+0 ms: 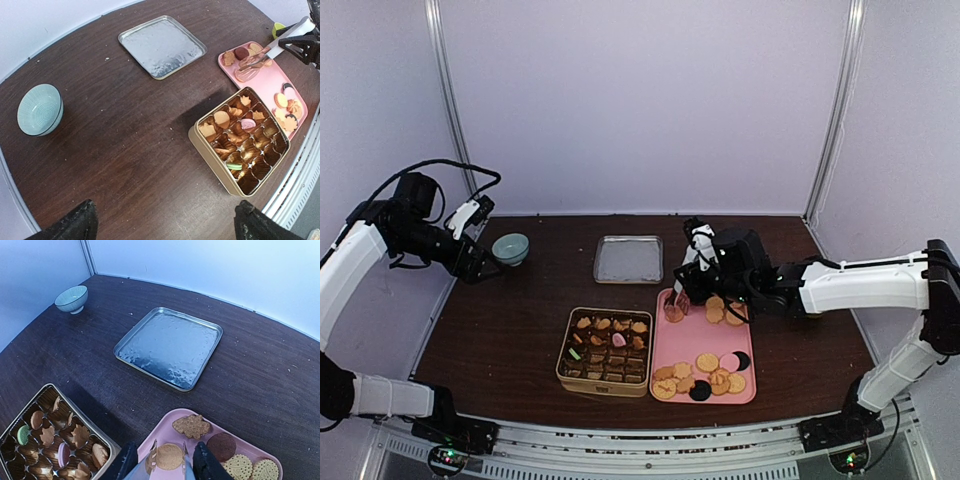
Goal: Pack the cookies
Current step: Pick up the fake cookies from the plate.
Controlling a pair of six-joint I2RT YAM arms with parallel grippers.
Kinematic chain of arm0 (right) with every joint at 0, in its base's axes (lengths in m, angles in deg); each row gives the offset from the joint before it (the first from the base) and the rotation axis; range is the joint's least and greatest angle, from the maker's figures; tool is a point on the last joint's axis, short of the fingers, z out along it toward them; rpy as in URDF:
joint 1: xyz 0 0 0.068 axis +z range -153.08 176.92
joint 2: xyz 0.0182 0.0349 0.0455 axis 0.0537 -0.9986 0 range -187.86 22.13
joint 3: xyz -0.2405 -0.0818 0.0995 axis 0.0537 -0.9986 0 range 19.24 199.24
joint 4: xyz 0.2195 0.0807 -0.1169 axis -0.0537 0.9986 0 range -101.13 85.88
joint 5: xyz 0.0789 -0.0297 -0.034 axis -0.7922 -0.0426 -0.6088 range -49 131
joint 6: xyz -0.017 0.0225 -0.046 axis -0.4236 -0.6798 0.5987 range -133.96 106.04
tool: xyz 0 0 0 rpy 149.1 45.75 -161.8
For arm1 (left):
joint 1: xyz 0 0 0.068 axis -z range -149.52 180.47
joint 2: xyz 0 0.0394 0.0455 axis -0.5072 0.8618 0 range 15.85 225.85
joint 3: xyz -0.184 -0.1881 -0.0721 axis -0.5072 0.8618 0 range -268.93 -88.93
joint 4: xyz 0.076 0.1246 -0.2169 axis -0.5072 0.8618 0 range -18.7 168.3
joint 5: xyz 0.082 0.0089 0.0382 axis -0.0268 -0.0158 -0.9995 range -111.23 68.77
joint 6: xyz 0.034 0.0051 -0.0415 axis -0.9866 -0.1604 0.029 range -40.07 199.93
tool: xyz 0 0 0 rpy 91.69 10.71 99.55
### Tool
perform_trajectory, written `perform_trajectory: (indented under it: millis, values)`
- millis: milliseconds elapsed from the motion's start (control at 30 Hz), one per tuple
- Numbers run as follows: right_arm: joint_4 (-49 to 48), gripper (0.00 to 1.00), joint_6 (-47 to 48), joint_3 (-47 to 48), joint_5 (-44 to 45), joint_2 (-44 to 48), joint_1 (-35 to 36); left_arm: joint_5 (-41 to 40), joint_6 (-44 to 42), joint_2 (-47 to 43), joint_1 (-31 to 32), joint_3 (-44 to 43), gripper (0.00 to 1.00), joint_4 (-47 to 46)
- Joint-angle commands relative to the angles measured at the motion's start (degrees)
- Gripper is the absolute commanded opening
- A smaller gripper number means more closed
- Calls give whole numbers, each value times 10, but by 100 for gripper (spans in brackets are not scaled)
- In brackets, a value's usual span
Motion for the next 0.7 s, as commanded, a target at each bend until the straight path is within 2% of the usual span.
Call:
perform_trajectory:
  millis: [0, 267, 667]
  values:
    - [-5, 38, 6, -8, 18, -5, 4, 8, -11, -2, -5, -3, 98, 4]
    - [0, 38, -6, -7, -1, -15, 4, 13, -11, -1, -5, -4, 98, 6]
    - [-32, 2, -47, -27, -4, 33, 2, 15, -15, -5, -5, -3, 98, 12]
